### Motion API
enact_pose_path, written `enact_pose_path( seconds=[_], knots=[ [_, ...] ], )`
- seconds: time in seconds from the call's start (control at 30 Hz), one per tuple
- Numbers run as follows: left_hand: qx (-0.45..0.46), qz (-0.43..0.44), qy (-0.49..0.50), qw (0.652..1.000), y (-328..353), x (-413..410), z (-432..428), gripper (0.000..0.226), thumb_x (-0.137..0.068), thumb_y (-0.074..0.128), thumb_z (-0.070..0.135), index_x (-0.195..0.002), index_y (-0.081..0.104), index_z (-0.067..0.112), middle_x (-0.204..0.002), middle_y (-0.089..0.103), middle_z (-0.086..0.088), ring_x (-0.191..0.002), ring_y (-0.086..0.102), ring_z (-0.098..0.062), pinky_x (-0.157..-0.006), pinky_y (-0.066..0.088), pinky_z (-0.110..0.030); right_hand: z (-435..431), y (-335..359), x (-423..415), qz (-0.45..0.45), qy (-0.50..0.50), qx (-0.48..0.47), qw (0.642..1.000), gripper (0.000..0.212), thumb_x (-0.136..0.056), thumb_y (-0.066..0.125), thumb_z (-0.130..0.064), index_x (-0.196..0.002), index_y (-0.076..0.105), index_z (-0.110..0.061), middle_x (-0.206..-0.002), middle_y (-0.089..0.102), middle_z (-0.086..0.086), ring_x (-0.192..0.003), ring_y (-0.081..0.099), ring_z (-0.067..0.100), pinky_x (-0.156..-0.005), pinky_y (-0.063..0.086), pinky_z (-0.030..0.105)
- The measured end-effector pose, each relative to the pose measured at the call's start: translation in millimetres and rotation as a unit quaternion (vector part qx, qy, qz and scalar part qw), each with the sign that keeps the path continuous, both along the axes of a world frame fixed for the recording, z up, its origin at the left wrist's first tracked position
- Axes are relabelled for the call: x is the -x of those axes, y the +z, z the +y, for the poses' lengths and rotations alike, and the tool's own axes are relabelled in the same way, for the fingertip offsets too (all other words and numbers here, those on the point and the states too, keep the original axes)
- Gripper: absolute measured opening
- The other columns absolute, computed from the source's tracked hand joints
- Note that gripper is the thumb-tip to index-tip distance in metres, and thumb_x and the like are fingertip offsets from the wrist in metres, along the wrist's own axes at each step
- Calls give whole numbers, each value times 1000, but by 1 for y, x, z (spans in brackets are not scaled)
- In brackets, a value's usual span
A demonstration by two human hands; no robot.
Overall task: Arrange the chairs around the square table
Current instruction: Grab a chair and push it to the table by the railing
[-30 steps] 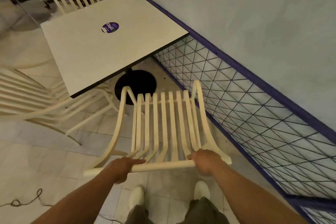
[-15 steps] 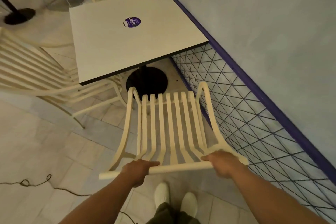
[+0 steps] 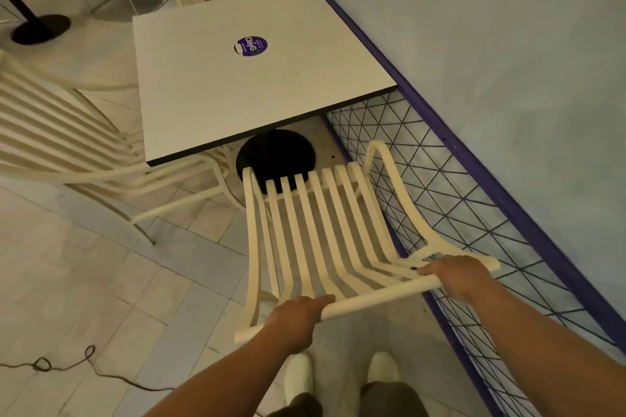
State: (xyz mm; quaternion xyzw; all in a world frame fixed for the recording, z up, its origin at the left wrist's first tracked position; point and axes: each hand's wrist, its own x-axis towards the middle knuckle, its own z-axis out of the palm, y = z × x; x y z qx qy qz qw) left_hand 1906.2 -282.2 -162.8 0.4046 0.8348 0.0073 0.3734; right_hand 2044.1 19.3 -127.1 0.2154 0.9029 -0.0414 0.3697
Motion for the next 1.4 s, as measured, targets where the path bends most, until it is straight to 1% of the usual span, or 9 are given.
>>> enact_pose_path(
  seconds=[0.13, 0.23, 0.3, 0.4, 0.57, 0.77, 1.17, 1.33, 1.4],
  knots=[
    [17, -14, 29, 999, -2, 3, 11, 75, -92, 62, 11, -147, 32, 52, -133, 56, 3, -111, 59, -22, -95, 52, -41, 10, -3, 1, 28, 11, 28, 999, 55, -92, 58, -19, -138, 48, -48, -128, 60, -1, -102, 62, 18, -84, 51, 31],
    [43, -12, 51, 998, -1, -1, 16, 75, -93, 63, 10, -148, 32, 51, -137, 54, 3, -116, 57, -22, -100, 49, -40, 13, -3, 0, 26, 45, 58, 997, 56, -88, 60, -29, -139, 46, -49, -127, 61, -2, -105, 61, 18, -83, 50, 33],
    [56, -13, 57, 997, 4, -3, 21, 77, -93, 62, 7, -149, 32, 51, -140, 53, 3, -121, 55, -22, -104, 46, -40, 21, -5, 1, 27, 69, 75, 994, 58, -88, 60, -24, -139, 46, -47, -127, 62, -1, -108, 60, 20, -86, 51, 35],
    [67, -10, 87, 994, 6, -7, 26, 80, -94, 60, 6, -147, 30, 57, -144, 51, 6, -121, 55, -19, -102, 47, -37, 32, -7, 7, 15, 118, 93, 988, 62, -89, 60, -9, -141, 46, -40, -129, 59, 3, -111, 59, 24, -91, 51, 39],
    [56, -1, 116, 992, 11, -25, 43, 75, -97, 57, 8, -149, 31, 55, -146, 51, 4, -124, 55, -21, -104, 45, -36, 58, -8, 7, 13, 170, 92, 981, 64, -90, 58, -9, -145, 43, -38, -133, 56, 7, -118, 54, 27, -97, 48, 41],
    [42, 24, 134, 990, 1, -41, 75, 76, -96, 59, 8, -147, 30, 56, -142, 54, 7, -119, 60, -21, -101, 50, -39, 93, -8, 12, 19, 154, 76, 985, 67, -92, 57, -6, -147, 41, -42, -136, 53, 5, -117, 55, 24, -97, 48, 39],
    [36, 31, 127, 991, -1, -8, 97, 78, -95, 60, 5, -149, 31, 54, -140, 54, 2, -121, 57, -23, -102, 48, -39, 117, -13, 43, 19, 150, 72, 986, 69, -89, 60, -9, -146, 42, -43, -133, 55, 2, -118, 52, 24, -96, 47, 40],
    [45, 66, 127, 989, 0, 6, 101, 78, -94, 63, 16, -150, 25, 55, -141, 55, 5, -119, 59, -23, -98, 52, -39, 130, -13, 57, 5, 121, 110, 987, 67, -85, 64, -16, -143, 45, -43, -135, 55, -1, -115, 55, 21, -96, 48, 37],
    [53, 47, 134, 988, -1, 7, 97, 79, -93, 65, 21, -150, 24, 55, -145, 53, 7, -123, 57, -22, -99, 51, -38, 133, -12, 62, -5, 107, 136, 985, 65, -83, 65, -20, -142, 48, -40, -134, 57, -1, -113, 58, 20, -94, 49, 35]
  ],
)
